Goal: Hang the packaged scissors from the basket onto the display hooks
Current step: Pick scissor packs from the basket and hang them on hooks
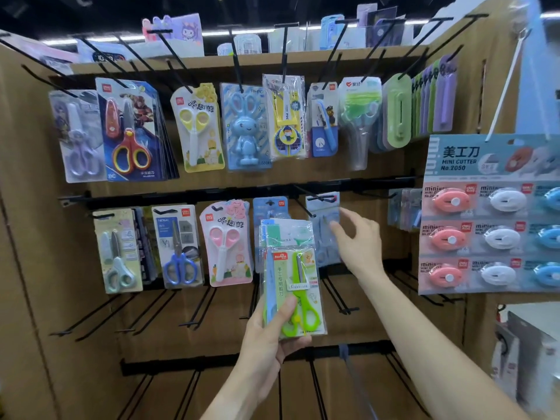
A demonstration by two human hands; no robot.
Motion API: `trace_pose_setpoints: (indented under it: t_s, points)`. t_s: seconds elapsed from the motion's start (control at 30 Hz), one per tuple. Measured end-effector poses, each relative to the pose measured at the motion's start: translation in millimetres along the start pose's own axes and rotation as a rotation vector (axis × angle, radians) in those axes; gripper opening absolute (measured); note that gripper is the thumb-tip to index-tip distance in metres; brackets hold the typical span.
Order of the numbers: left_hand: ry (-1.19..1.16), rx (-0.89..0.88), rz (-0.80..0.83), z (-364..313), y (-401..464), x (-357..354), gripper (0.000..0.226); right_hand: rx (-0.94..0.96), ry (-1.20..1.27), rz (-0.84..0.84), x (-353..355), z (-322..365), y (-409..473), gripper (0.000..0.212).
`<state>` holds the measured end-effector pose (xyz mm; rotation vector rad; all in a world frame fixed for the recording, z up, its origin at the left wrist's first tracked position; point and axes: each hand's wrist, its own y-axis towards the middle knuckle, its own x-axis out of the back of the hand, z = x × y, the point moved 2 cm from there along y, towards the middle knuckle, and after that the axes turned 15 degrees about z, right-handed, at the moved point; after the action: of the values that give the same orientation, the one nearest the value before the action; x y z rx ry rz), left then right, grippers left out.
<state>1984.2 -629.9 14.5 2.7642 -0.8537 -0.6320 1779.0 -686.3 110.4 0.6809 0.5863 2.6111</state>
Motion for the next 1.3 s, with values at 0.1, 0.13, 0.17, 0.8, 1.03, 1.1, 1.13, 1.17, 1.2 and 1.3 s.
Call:
trace_pose_setpoints:
  t_s: [0.1, 0.13, 0.17, 0.8, 1.03, 1.1, 1.13, 1.17, 1.2, 1.3]
  points:
    - [0.007, -0.003, 0.006, 1.8, 1.0, -2.7, 0.051, 0.054, 0.236, 0.016, -5.3, 9.7, -58.8, 0.046]
    - [0.016, -0.001, 0.009, 3.4, 1.9, -4.8, 0.051, 0.039, 0.267, 0.063, -10.9, 11.1, -74.5, 0.048]
    - [0.025, 0.001, 0.017, 5.5, 3.1, -7.2, 0.052, 0.025, 0.289, 0.102, -16.6, 9.4, -84.5, 0.049]
    - [0.046, 0.018, 0.064, 2.0, 8.4, -22.1, 0.046, 0.058, 0.661, 0.159, -2.2, -0.9, -81.6, 0.051]
    - [0.015, 0.018, 0.052, -0.7, 0.6, -11.1, 0.038, 0.225, 0.393, 0.088, 17.7, 12.7, -43.6, 0.061]
    - [0.005, 0.023, 0.042, -0.2, -1.2, -9.3, 0.041, 0.241, 0.312, 0.092, 17.2, 14.7, -35.0, 0.06]
    - [0.001, 0.023, 0.036, -0.4, -2.0, -8.4, 0.042, 0.238, 0.286, 0.096, 16.7, 14.2, -31.8, 0.059]
    - [0.001, 0.022, 0.03, -1.0, -2.7, -7.4, 0.043, 0.226, 0.264, 0.101, 16.4, 13.8, -29.4, 0.057]
    - [0.003, 0.02, 0.028, -1.6, -3.1, -6.2, 0.043, 0.213, 0.248, 0.106, 16.3, 13.5, -27.2, 0.056]
    - [0.014, 0.015, 0.036, -4.2, -4.6, -3.6, 0.043, 0.181, 0.251, 0.105, 17.2, 12.6, -21.6, 0.054]
